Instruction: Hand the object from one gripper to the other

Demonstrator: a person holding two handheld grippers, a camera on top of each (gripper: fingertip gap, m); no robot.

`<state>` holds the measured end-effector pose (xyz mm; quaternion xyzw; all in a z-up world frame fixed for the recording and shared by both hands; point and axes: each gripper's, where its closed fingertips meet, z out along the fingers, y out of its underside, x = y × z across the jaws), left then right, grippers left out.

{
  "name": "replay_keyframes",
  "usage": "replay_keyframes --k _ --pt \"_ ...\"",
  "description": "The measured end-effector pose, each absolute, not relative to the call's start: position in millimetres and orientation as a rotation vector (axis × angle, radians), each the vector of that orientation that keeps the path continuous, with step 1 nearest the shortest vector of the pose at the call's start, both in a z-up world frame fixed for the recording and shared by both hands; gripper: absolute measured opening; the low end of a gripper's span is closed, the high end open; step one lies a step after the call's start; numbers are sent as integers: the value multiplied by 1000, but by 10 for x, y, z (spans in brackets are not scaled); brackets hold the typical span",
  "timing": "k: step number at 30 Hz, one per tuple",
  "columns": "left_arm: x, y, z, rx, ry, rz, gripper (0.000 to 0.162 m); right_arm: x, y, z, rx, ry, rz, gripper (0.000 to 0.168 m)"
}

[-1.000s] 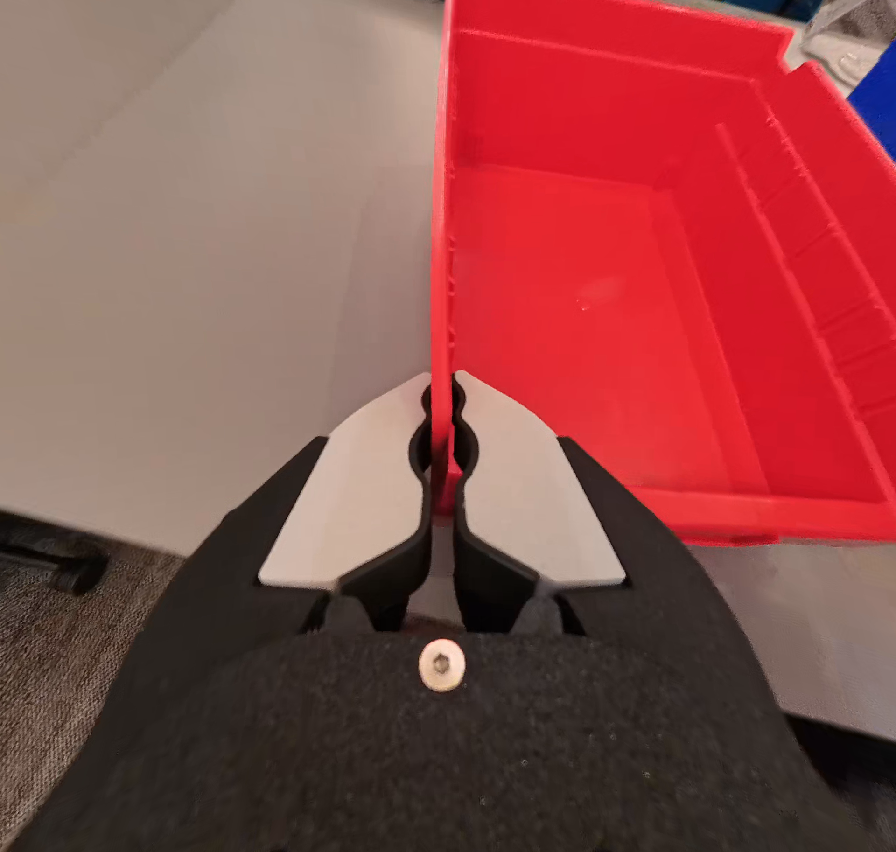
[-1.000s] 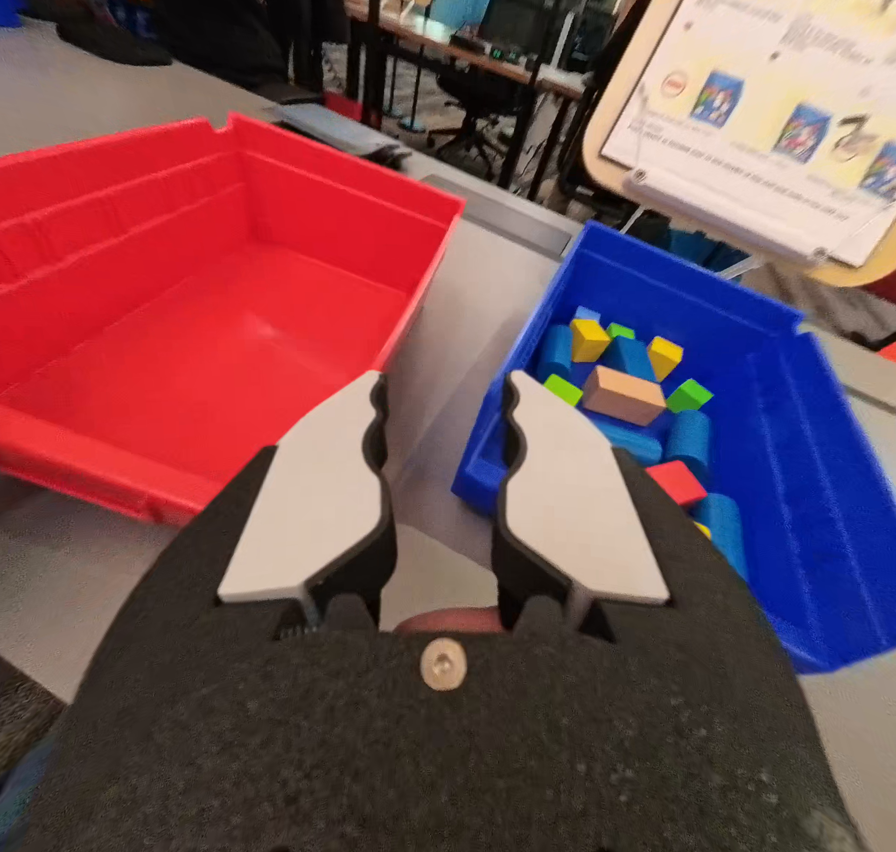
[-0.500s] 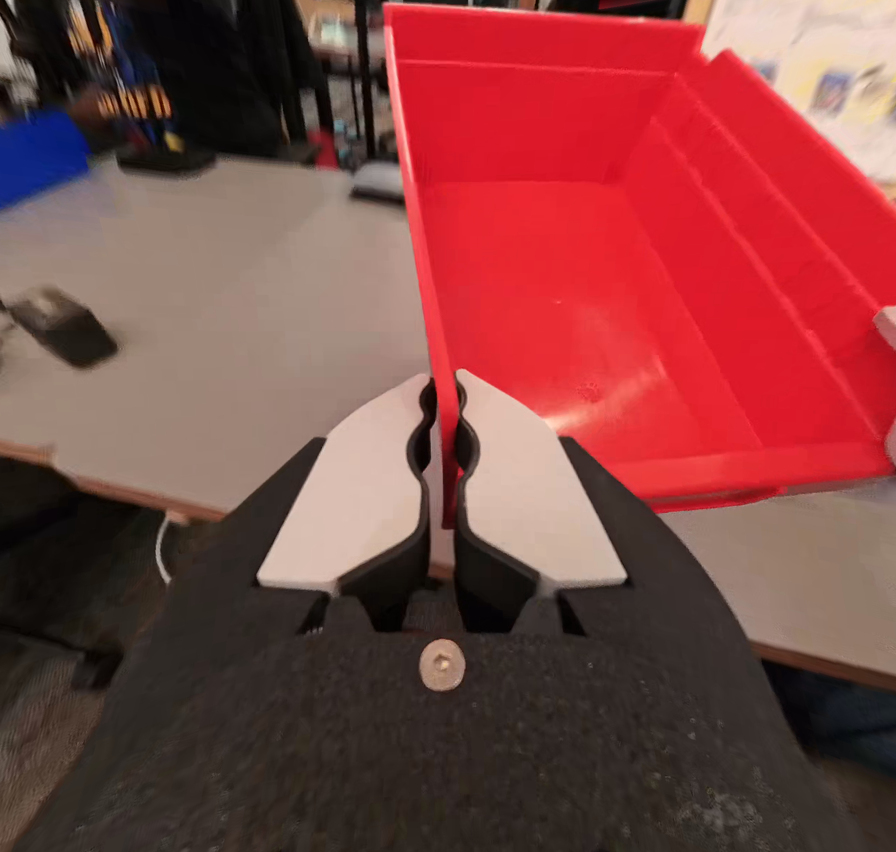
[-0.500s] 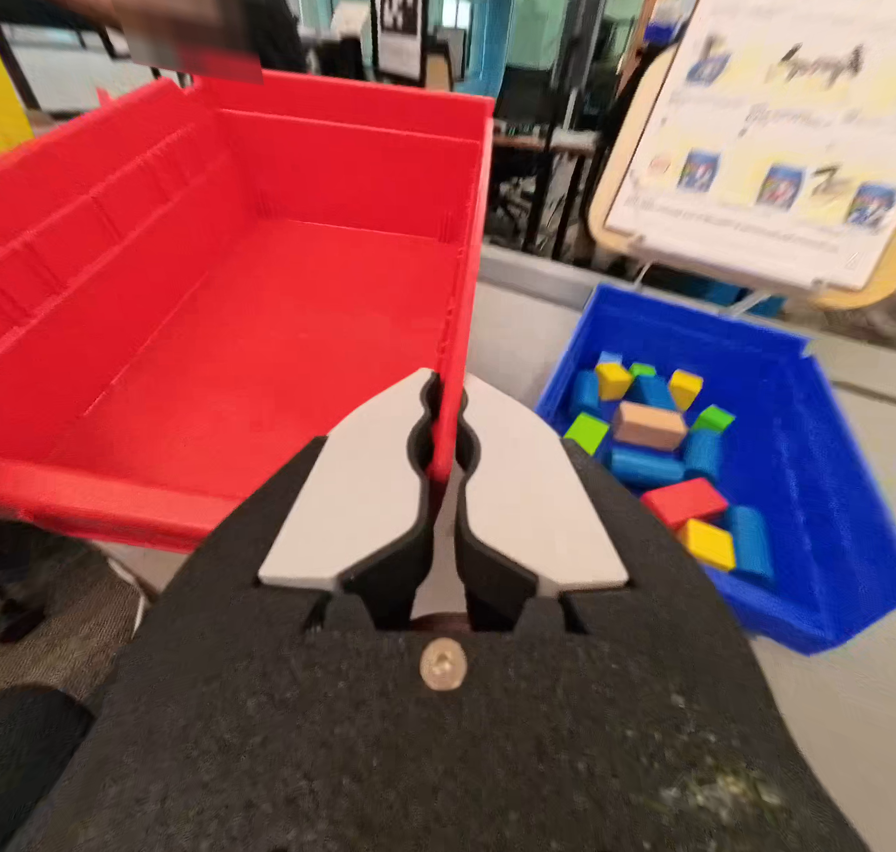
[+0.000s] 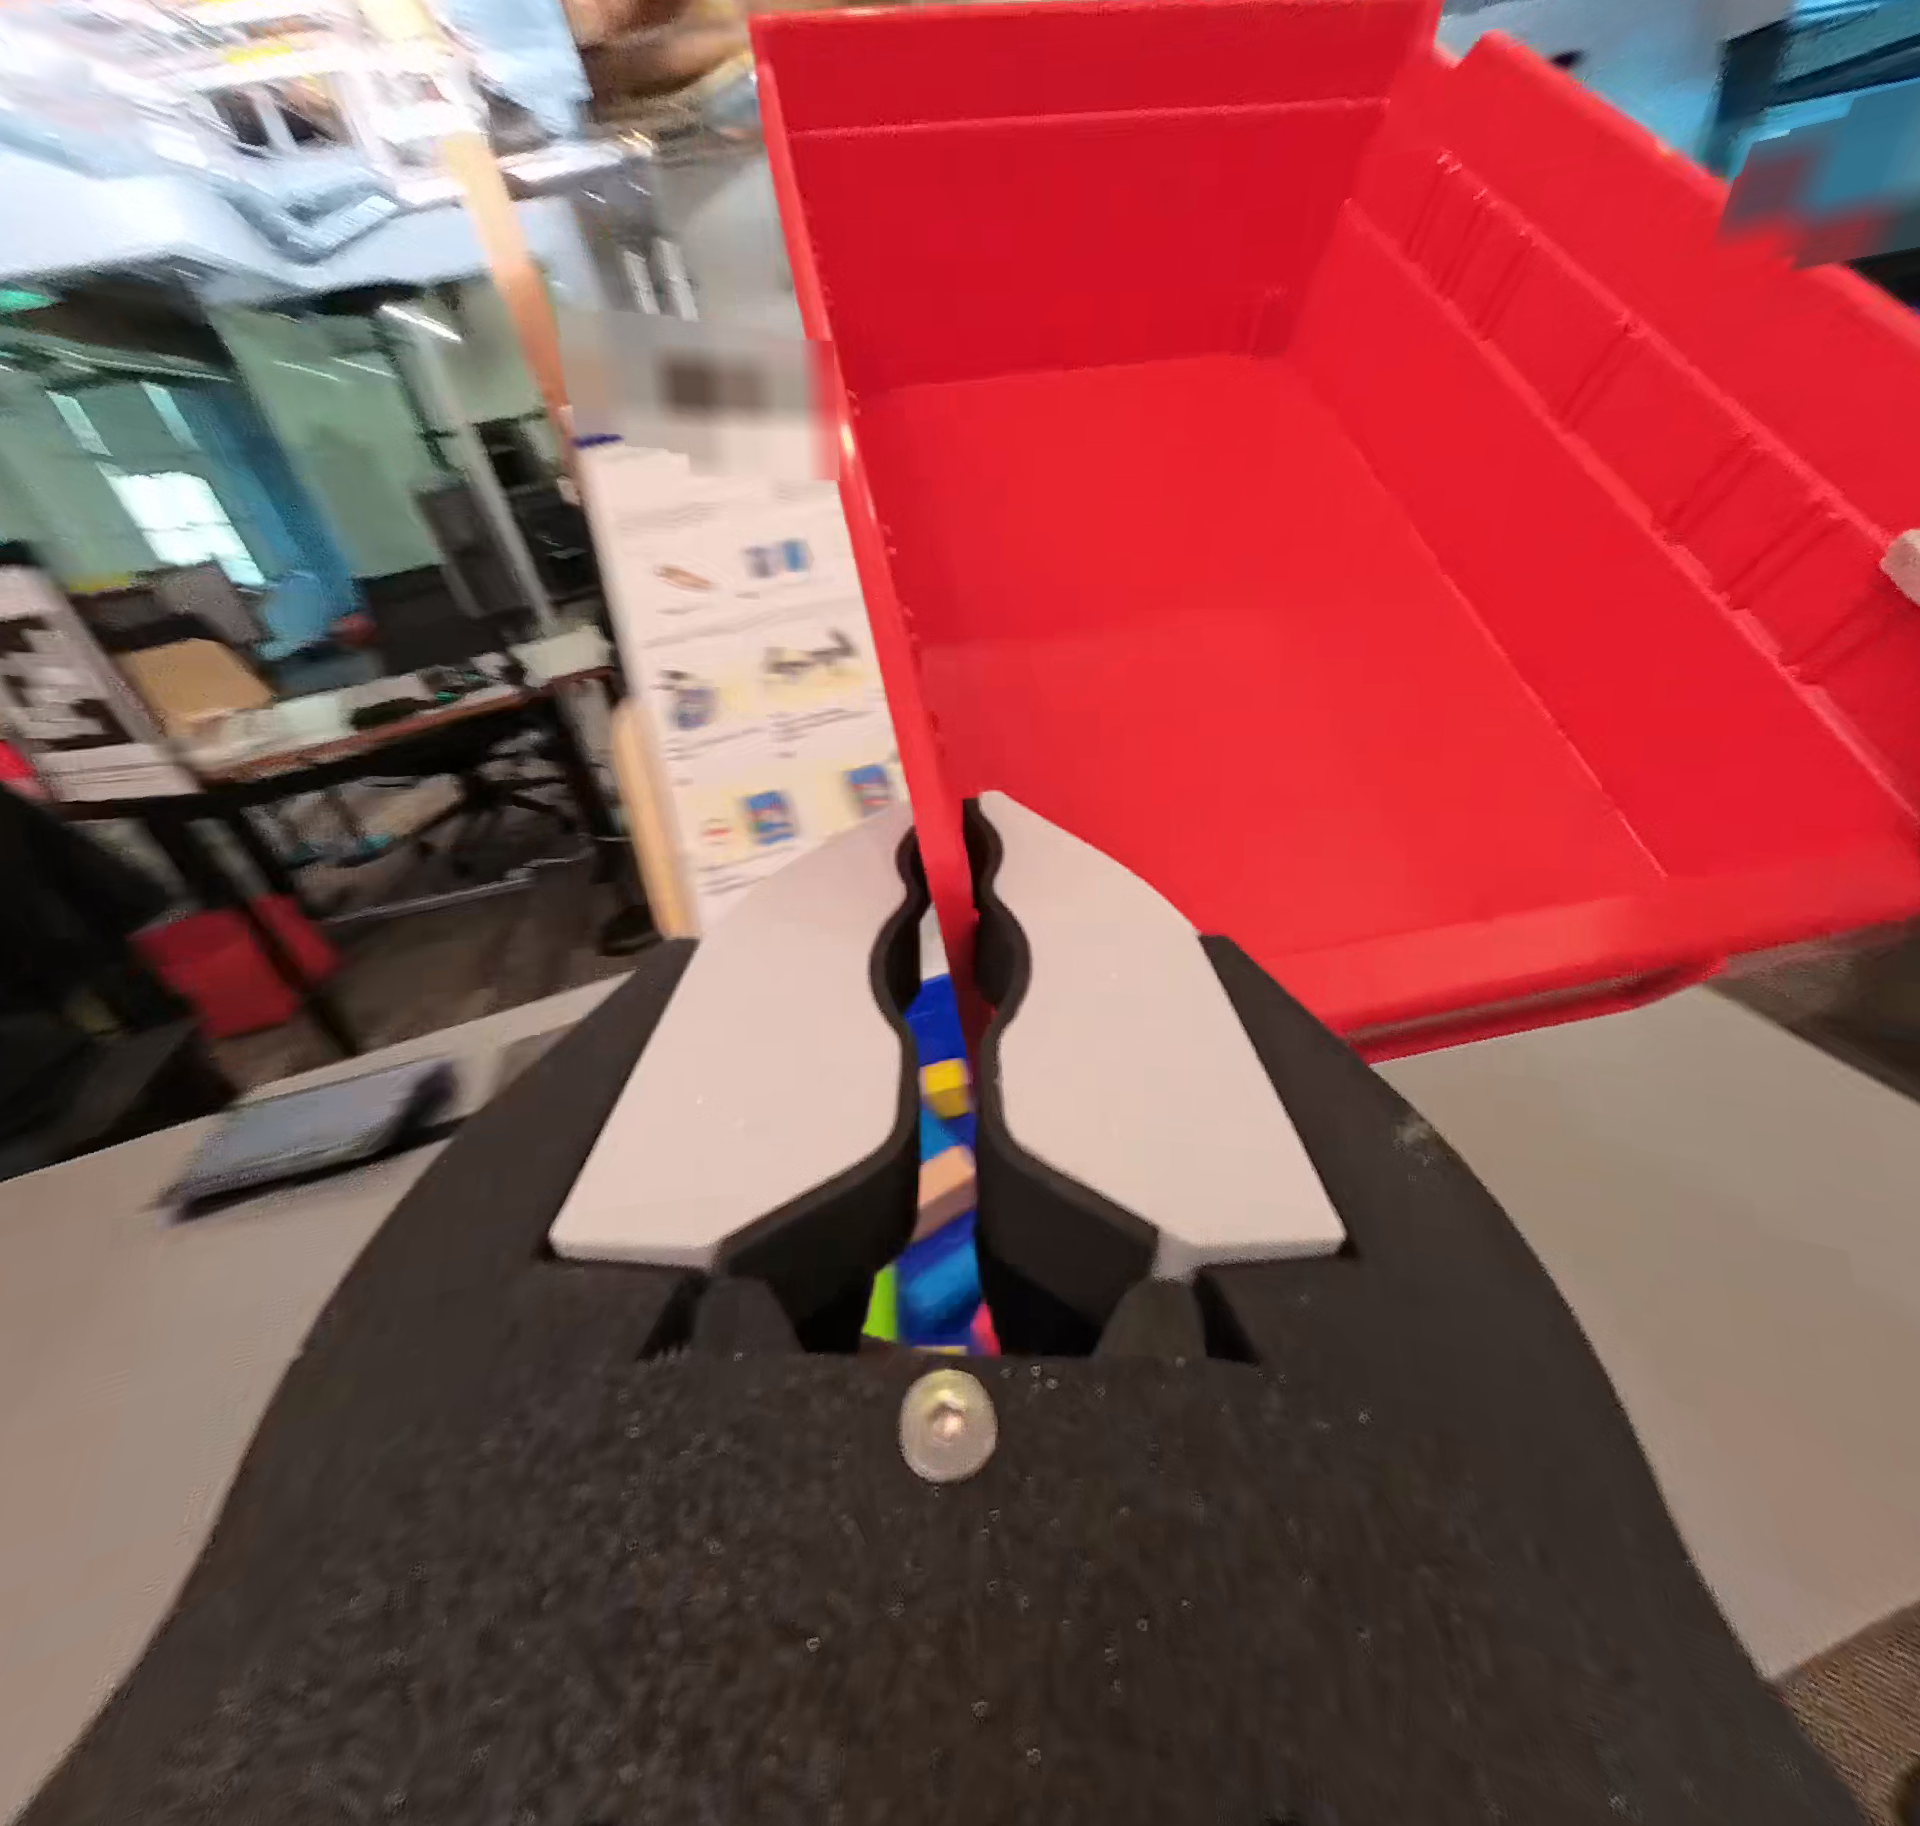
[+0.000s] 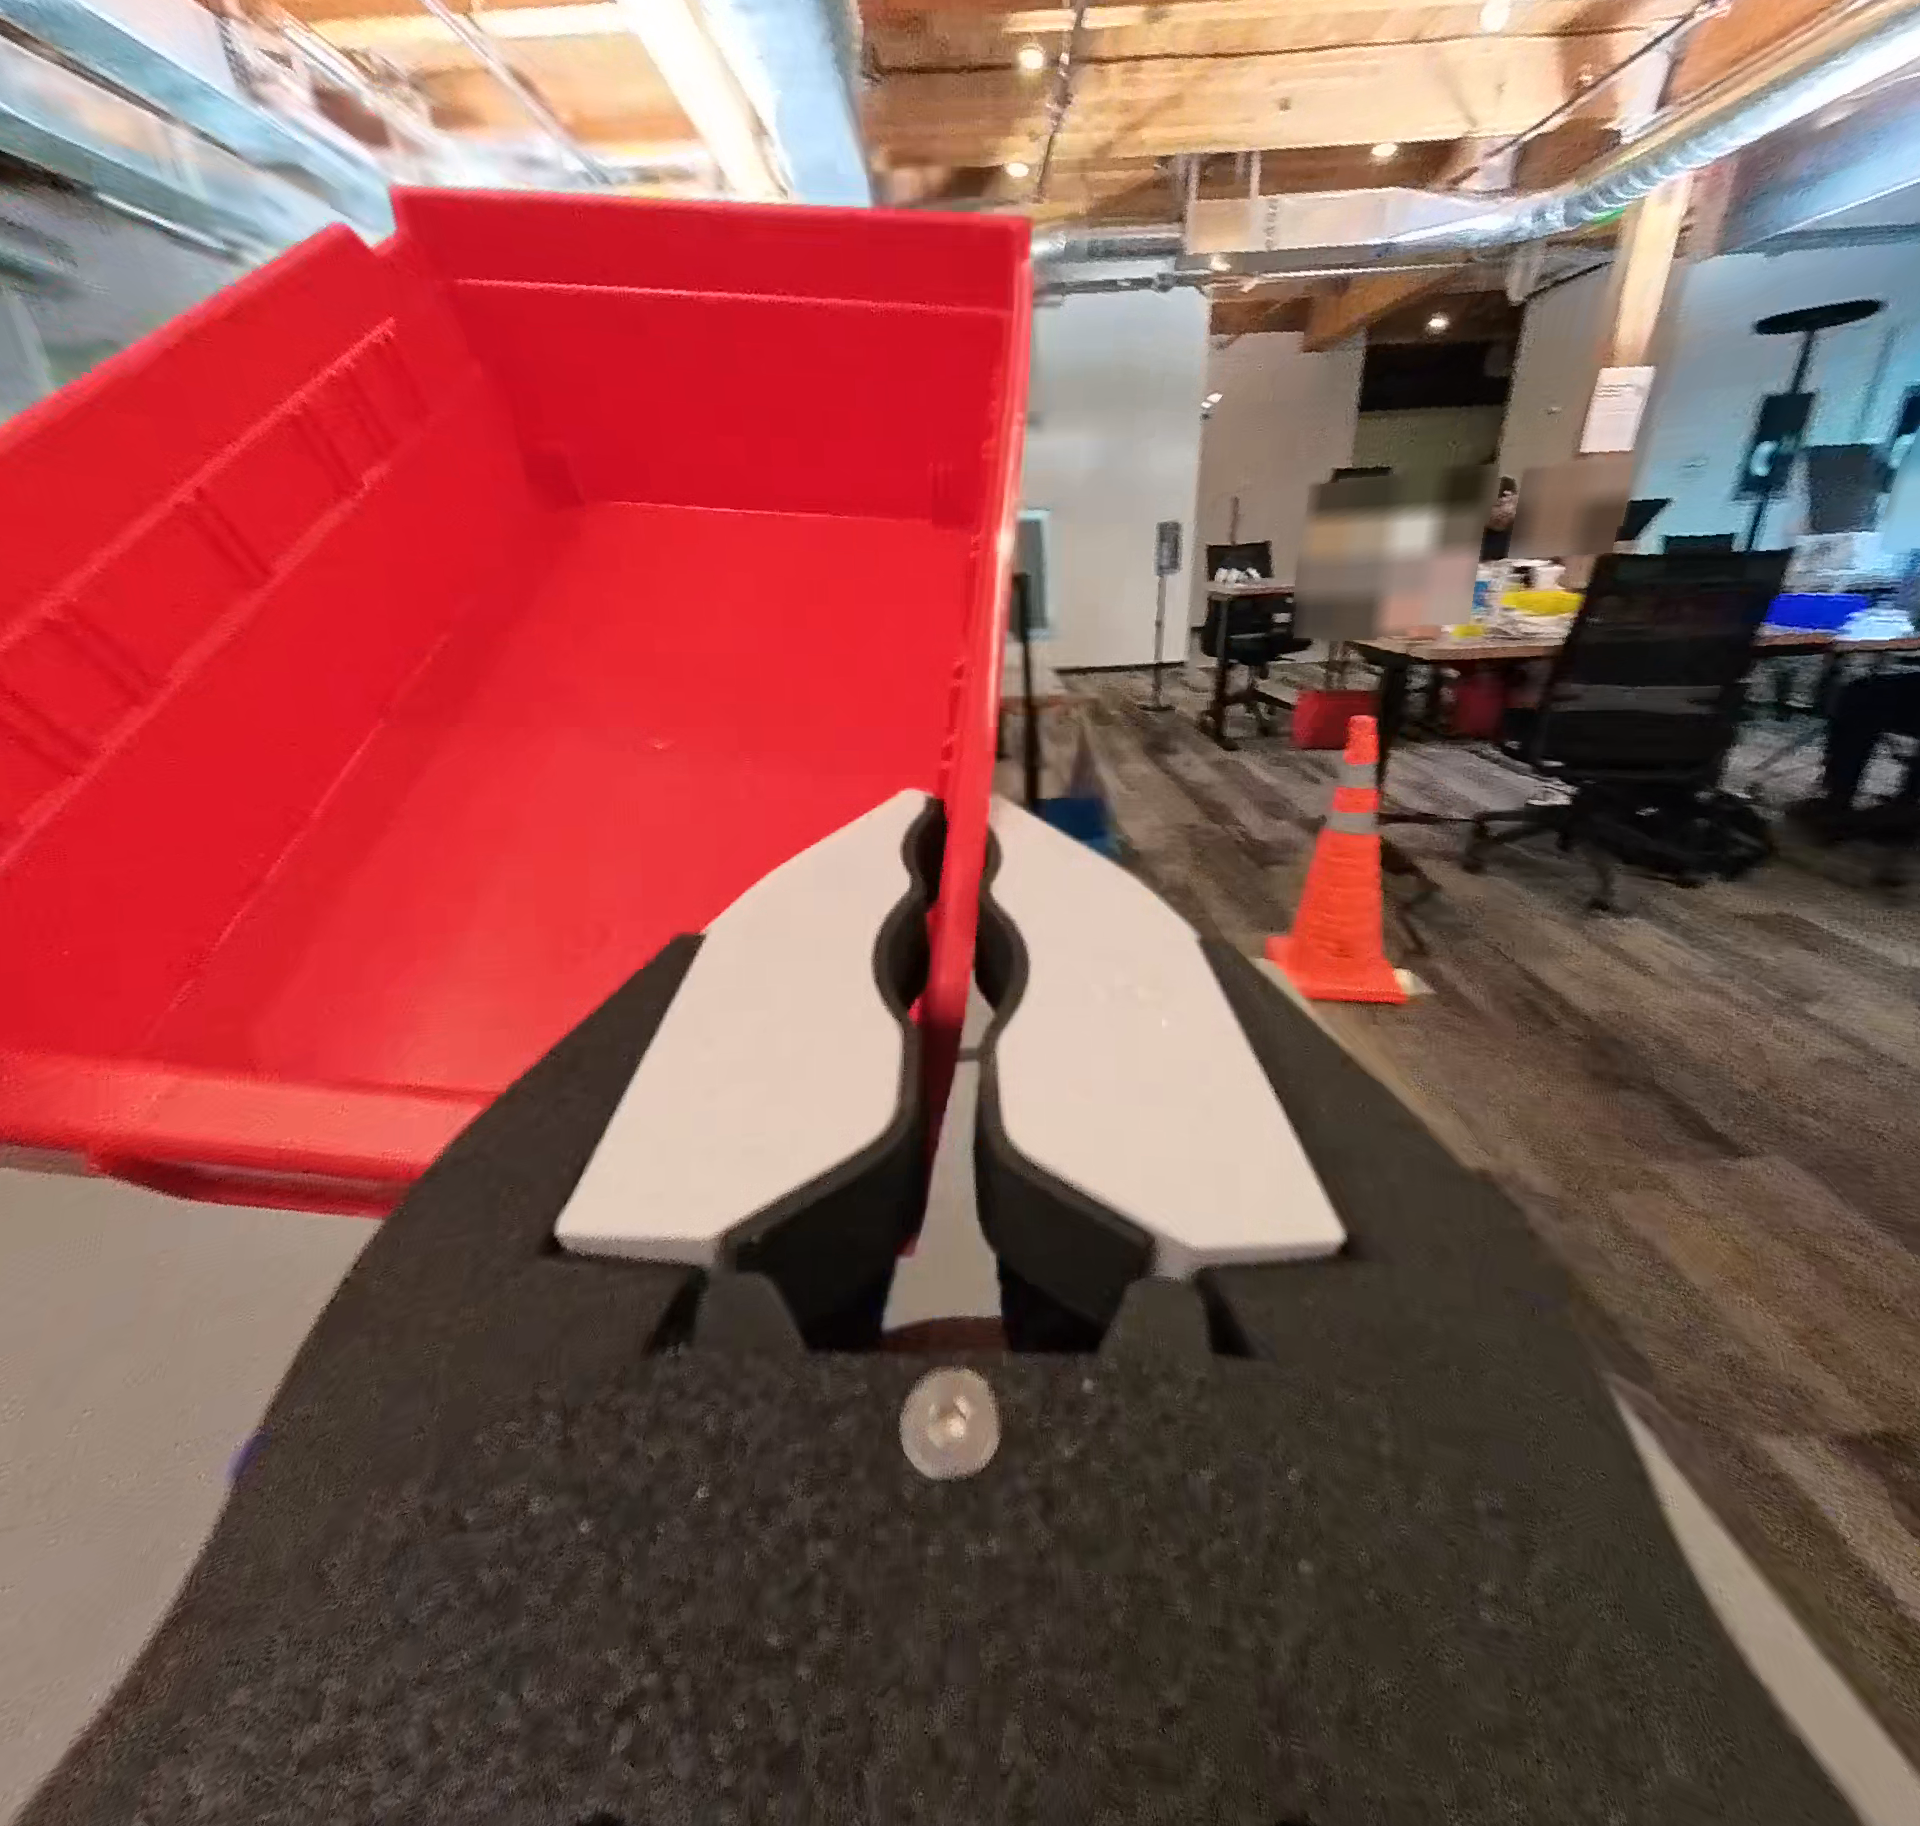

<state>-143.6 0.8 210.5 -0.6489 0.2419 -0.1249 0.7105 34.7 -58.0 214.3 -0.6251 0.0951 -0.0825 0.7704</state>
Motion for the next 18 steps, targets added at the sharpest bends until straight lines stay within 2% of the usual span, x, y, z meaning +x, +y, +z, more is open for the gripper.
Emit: replay_keyframes --k 4,8,11,15,18 --pt "-268 362 1374 -1567 565 -425 4 1451 -423 1684 -1517 245 -356 3" --pt "550 556 277 -1722 552 -467 5 2319 -130 793 -1662 259 -341 3" --pt "760 632 -393 -1787 540 -414 5 2605 48 20 -1705 232 -245 3" --pt "800 713 -887 -1855 573 -342 6 2718 233 -820 -1793 296 -99 2" --pt "760 816 -1138 -1938 549 -393 6 2667 303 -932 -1869 252 -168 2"
